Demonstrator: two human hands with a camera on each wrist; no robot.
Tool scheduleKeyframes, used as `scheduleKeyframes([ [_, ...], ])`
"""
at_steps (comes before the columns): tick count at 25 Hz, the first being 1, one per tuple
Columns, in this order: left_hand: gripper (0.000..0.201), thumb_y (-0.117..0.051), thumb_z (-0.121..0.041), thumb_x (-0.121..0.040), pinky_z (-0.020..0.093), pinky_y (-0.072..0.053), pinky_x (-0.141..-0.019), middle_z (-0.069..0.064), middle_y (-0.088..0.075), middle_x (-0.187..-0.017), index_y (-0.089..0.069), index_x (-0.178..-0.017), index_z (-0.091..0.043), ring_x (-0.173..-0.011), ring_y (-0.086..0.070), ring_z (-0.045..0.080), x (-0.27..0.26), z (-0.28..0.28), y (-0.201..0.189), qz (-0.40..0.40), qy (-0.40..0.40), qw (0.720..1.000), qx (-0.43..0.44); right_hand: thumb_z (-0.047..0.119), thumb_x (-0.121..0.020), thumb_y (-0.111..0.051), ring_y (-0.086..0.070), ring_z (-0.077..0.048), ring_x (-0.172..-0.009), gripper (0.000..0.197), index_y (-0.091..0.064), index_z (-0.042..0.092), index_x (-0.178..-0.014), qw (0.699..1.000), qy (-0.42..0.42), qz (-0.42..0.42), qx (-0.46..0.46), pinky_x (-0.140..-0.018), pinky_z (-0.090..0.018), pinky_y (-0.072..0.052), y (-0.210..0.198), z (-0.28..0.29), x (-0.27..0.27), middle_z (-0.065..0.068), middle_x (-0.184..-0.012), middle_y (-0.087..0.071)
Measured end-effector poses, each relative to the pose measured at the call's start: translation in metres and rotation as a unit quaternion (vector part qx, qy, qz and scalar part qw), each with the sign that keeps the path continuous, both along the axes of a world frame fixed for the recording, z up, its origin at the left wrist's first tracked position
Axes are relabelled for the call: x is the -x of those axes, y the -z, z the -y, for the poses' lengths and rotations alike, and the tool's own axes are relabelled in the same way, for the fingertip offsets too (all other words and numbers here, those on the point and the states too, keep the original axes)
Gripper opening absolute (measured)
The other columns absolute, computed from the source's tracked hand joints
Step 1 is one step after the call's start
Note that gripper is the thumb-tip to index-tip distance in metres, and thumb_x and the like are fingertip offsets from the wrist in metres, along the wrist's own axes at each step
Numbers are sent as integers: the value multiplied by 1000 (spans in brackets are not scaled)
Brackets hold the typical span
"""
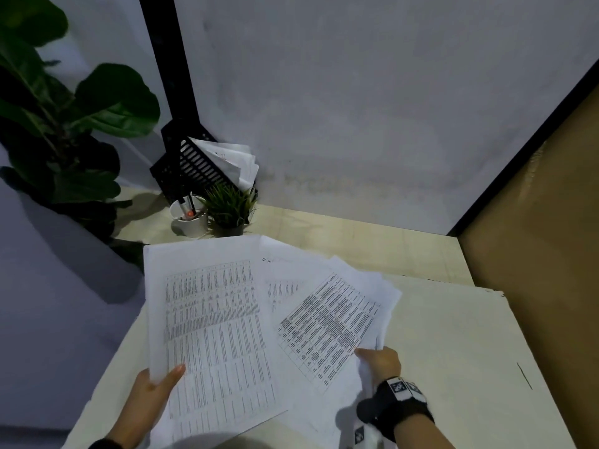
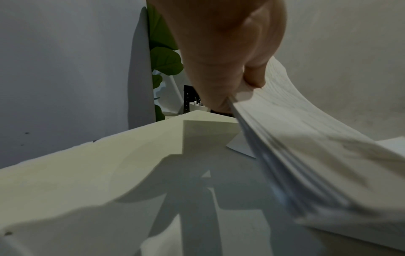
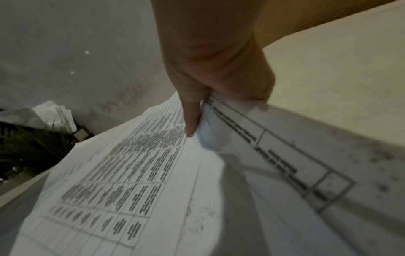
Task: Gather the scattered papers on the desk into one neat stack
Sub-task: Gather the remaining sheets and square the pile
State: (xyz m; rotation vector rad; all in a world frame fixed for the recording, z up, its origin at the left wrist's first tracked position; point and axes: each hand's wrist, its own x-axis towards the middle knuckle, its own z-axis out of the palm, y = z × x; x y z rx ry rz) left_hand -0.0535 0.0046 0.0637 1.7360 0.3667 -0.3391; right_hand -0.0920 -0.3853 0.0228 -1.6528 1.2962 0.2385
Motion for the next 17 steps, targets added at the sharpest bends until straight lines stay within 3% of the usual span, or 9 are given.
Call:
scheduleKeyframes([
  [2, 29, -54, -8, -88, 42, -44, -91, 15, -64, -95, -56, -114, 2, -92, -60, 33, -3, -1, 1, -1, -7, 1000, 5, 8, -79, -67, -57, -31, -84, 43, -53, -10, -115, 999, -16, 27, 28, -67, -30, -46, -4, 11, 5, -17, -93, -59],
  [4, 29, -54, -9, -88, 40, -45, -89, 17, -64, -100, -56, -115, 2, -93, -61, 32, -3, 0, 0, 1, -9, 1000, 14, 9, -83, -63, -59, -34, -90, 43, -50, -9, -120, 996, -50, 22, 66, -72, -34, -47, -12, 27, 13, -21, -101, -61],
  [6, 28, -54, -9, -88, 39, -46, -86, 17, -65, -100, -57, -113, 1, -87, -62, 27, -6, 2, 0, 0, -15, 1000, 22, 9, -84, -63, -60, -37, -95, 41, -51, -10, -119, 993, -66, 34, 93, -75, -36, -46, -19, 47, 22, -26, -109, -62],
  [8, 27, -54, -10, -88, 41, -46, -88, 17, -65, -99, -57, -112, 2, -86, -63, 27, -9, 5, 0, -2, -16, 1000, 21, 7, -84, -62, -60, -38, -93, 33, -54, -7, -113, 992, -51, 70, 95, -75, -36, -44, -31, 64, 31, -25, -106, -63],
  [10, 31, -54, -13, -88, 45, -46, -92, 17, -66, -100, -57, -115, 3, -90, -63, 32, -13, 7, 1, -7, -6, 1000, 20, 4, -85, -61, -58, -34, -83, 21, -53, 0, -104, 991, -23, 110, 77, -72, -35, -42, -45, 78, 39, -20, -94, -62],
  [13, 30, -53, -14, -89, 44, -48, -89, 19, -67, -102, -57, -115, 1, -91, -64, 33, -16, 10, -2, -9, 0, 1000, 20, 0, -85, -60, -49, -22, -52, 9, -52, -2, -89, 990, -14, 129, 61, -53, -27, -38, -60, 89, 49, -9, -61, -52],
  [15, 29, -53, -15, -89, 44, -49, -87, 20, -67, -102, -58, -114, 0, -90, -64, 33, -18, 11, -3, -8, 1, 1000, 22, -1, -85, -59, -43, -14, -33, 9, -52, -1, -79, 992, -20, 118, 46, -37, -20, -35, -63, 91, 55, -5, -46, -47],
  [17, 29, -53, -15, -89, 46, -49, -88, 22, -67, -103, -58, -113, 0, -90, -65, 33, -18, 11, -3, -10, 4, 1000, 19, 1, -86, -59, -37, -9, -23, 15, -51, 0, -74, 993, -40, 99, 43, -31, -14, -30, -60, 93, 59, 1, -32, -44],
])
